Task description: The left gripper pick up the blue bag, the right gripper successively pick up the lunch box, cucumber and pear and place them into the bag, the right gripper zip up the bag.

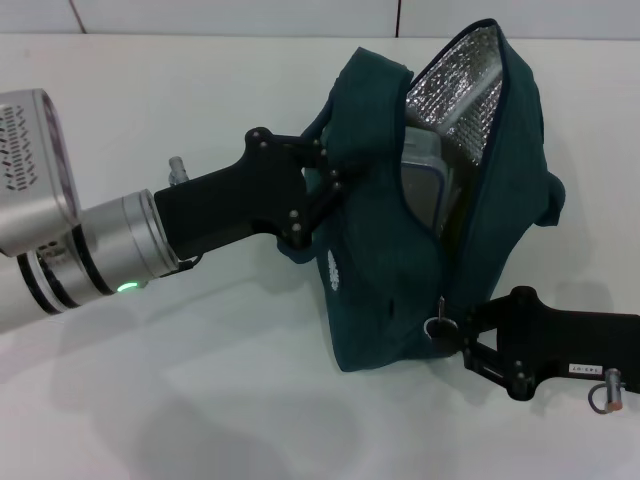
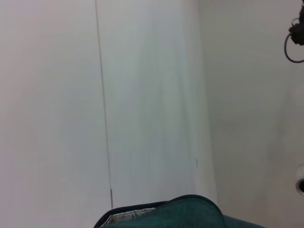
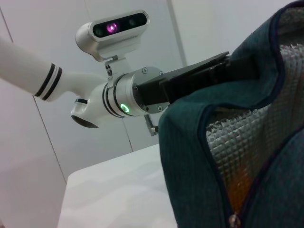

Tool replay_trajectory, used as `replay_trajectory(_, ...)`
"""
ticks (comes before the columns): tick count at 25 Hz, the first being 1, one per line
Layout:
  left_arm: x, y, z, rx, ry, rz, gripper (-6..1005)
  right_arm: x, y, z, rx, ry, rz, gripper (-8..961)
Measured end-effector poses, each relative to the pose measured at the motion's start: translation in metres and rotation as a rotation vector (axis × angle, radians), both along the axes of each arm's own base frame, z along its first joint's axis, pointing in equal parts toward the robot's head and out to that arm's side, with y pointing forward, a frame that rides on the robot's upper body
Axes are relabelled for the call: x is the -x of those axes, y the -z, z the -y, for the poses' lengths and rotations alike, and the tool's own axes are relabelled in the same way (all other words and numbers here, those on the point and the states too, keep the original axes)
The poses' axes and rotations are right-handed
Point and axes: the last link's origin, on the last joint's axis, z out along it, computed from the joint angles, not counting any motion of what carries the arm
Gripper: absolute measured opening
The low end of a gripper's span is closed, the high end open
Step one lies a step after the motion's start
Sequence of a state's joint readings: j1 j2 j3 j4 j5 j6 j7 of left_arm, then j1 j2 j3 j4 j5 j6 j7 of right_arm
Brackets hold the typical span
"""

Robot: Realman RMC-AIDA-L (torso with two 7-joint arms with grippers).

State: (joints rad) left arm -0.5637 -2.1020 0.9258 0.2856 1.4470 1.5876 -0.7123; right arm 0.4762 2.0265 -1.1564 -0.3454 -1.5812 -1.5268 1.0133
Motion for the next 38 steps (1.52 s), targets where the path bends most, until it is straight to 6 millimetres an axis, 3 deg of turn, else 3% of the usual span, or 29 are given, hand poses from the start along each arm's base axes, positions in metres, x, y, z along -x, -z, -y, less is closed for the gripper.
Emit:
replay_trajectory(6,0.003,0.0,0.002,-0.007,-0.035,0.029,52,0.003,-0.002,-0.002,-0.03,-0.043,-0.008,40)
replay_trajectory(15,0.016,0.001,0.014,-0.033,-0.102,0.076,53,0.011,-0.007,-0.004,-0.033,-0.093,-0.026,5)
replay_trajectory(21,0.016,-0.001,0.019,-0.022,-0.104,0.12,252,0.02,-0.005,-0.007,-0.008,-0.149,-0.014,6)
replay_trajectory(23,0.015,-0.002,0.022,-0.005,-0.098,0.132,452,0.023,-0.004,-0.008,0.005,-0.165,-0.011,6)
replay_trajectory(28,0.019,-0.007,0.033,0.007,-0.092,0.176,692,0.036,-0.002,-0.014,0.022,-0.212,-0.017,6)
replay_trajectory(34,0.028,-0.018,0.046,-0.034,-0.104,0.232,893,0.052,-0.002,-0.021,0.004,-0.273,-0.047,6)
replay_trajectory(38,0.038,-0.023,0.055,-0.064,-0.138,0.246,892,0.06,-0.005,-0.026,-0.021,-0.311,-0.055,7)
